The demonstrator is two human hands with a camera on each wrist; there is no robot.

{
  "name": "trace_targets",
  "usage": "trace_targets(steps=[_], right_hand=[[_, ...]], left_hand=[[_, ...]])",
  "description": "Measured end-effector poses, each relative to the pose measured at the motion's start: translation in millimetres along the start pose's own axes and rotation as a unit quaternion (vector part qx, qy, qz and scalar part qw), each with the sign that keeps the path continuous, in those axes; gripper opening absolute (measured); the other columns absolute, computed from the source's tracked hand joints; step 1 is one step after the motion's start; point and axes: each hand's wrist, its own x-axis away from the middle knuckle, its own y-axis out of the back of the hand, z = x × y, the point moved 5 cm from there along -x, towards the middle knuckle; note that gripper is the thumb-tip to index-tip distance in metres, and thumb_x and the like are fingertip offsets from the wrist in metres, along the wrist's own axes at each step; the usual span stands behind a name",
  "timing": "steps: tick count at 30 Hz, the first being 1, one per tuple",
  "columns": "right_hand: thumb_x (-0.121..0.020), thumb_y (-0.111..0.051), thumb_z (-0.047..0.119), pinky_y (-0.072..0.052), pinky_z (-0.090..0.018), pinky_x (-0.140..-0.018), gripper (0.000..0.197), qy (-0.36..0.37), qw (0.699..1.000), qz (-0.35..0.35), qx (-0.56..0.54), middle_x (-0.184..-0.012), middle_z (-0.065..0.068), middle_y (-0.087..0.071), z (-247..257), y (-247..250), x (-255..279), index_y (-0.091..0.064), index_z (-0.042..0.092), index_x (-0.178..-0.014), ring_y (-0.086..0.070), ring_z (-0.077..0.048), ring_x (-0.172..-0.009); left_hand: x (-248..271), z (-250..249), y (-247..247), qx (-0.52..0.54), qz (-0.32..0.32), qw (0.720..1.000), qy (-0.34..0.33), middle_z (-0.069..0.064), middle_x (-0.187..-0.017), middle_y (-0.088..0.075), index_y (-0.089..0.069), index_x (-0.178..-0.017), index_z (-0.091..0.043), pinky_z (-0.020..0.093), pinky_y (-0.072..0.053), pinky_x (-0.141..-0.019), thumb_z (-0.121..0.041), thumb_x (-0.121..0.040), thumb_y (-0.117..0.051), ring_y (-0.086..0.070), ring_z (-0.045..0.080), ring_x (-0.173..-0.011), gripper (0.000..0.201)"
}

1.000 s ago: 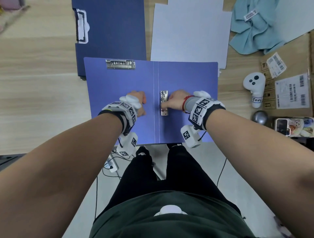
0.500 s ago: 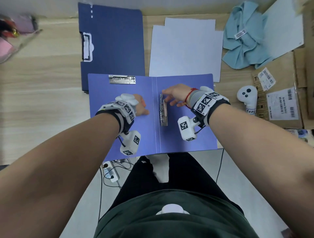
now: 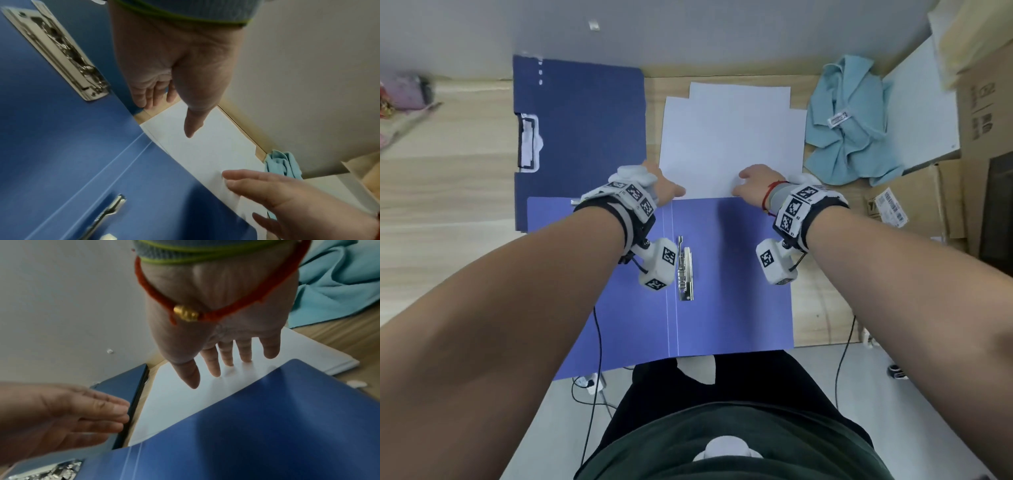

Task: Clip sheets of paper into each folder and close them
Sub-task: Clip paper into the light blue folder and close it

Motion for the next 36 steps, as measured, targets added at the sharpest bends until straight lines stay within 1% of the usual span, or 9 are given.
trace_targets(steps=[4,8,14,16,19,24,28,31,36], right_hand=[[-0.088,-0.051,0.028,-0.041,-0.033,-0.104,0.049,0.016,0.997,-0.006,0.074,-0.146,-0.004,-0.039,0.3,-1.4,-12.4,-0.052,0.013,-0.135,-0.049,-0.029,-0.127],[-0.088,-0.049,0.024,-0.045,-0.033,-0.094,0.041,0.025,0.994,-0.024,0.103,-0.142,-0.005,-0.04,-1.2,3.6,-20.6,-0.058,0.013,-0.127,-0.053,-0.029,-0.117],[-0.085,-0.05,0.019,-0.041,-0.031,-0.092,0.045,0.035,0.993,-0.037,0.106,-0.139,-0.005,-0.038,-0.8,-0.2,-25.1,-0.052,0.015,-0.13,-0.046,-0.027,-0.119],[-0.084,-0.05,0.019,-0.04,-0.03,-0.092,0.046,0.036,0.993,-0.04,0.106,-0.139,-0.004,-0.037,-1.4,0.2,-25.3,-0.051,0.015,-0.131,-0.044,-0.026,-0.12],[-0.085,-0.051,0.019,-0.038,-0.03,-0.094,0.049,0.034,0.994,-0.039,0.101,-0.141,-0.003,-0.035,-3.1,0.2,-25.7,-0.049,0.017,-0.134,-0.042,-0.025,-0.123],[-0.087,-0.048,0.024,-0.04,-0.033,-0.101,0.049,0.029,0.995,-0.031,0.09,-0.143,-0.005,-0.035,-2.3,0.4,-24.3,-0.049,0.017,-0.135,-0.044,-0.029,-0.124],[-0.082,-0.052,0.027,-0.049,-0.034,-0.093,0.041,0.007,0.999,-0.035,0.021,-0.137,-0.008,-0.043,-2.4,7.2,-17.7,-0.057,0.014,-0.12,-0.058,-0.034,-0.107],[-0.081,-0.059,0.025,-0.044,-0.032,-0.095,0.05,-0.007,0.997,-0.073,-0.021,-0.136,-0.011,-0.041,-6.8,21.6,-8.7,-0.049,0.014,-0.129,-0.056,-0.034,-0.114],[-0.076,-0.072,0.022,-0.039,-0.033,-0.1,0.069,-0.006,0.974,-0.183,-0.134,-0.138,-0.015,-0.039,-4.1,67.8,17.8,-0.038,0.01,-0.136,-0.047,-0.032,-0.125]], left_hand=[[-17.0,-12.2,-6.3,-0.009,0.018,0.999,0.042,0.004,-0.103,-0.057,-0.052,-0.129,-0.017,0.041,-0.052,-0.091,-0.07,-0.068,-0.069,-0.058,0.027,-0.091,0.082],[-32.2,-22.3,-8.0,0.006,0.024,0.997,0.078,0.007,-0.12,-0.06,-0.051,-0.132,-0.012,0.036,-0.05,-0.084,-0.068,-0.069,-0.071,-0.056,0.028,-0.092,0.087],[-52.6,-16.4,-18.7,0.07,0.08,0.985,0.135,0.009,-0.11,-0.062,-0.05,-0.118,-0.006,0.042,-0.05,-0.094,-0.075,-0.055,-0.072,-0.062,0.03,-0.096,0.096],[-41.1,-28.4,-12.8,0.05,0.074,0.99,0.109,0.013,-0.114,-0.059,-0.05,-0.121,-0.001,0.032,-0.049,-0.09,-0.067,-0.075,-0.065,-0.06,0.031,-0.096,0.082],[-28.1,-45.9,-3.4,0.025,0.022,0.999,0.007,0.008,-0.088,-0.049,-0.045,-0.087,-0.014,0.017,-0.027,-0.056,-0.03,-0.097,-0.053,-0.046,0.02,-0.071,0.021],[-14.9,-51.4,11.3,0.017,-0.029,0.997,-0.063,0.001,-0.077,-0.046,-0.026,-0.064,-0.026,0.017,-0.024,-0.051,-0.02,-0.096,-0.053,-0.044,0.022,-0.086,0.042],[3.8,-65.4,33.6,0.031,-0.067,0.989,-0.131,-0.006,-0.07,-0.042,-0.046,-0.082,-0.024,0.014,-0.023,-0.051,-0.015,-0.097,-0.051,-0.045,0.02,-0.086,0.019],[15.1,-63.6,57.5,0.034,-0.102,0.985,-0.134,-0.009,-0.067,-0.037,-0.059,-0.094,-0.021,0.022,-0.034,-0.056,-0.017,-0.097,-0.051,-0.045,0.019,-0.085,0.009],[38.4,-55.2,99.9,0.002,-0.129,0.992,-0.014,0.003,-0.081,-0.061,-0.068,-0.109,-0.005,0.025,-0.039,-0.073,-0.01,-0.091,-0.053,-0.057,0.022,-0.081,0.024]])
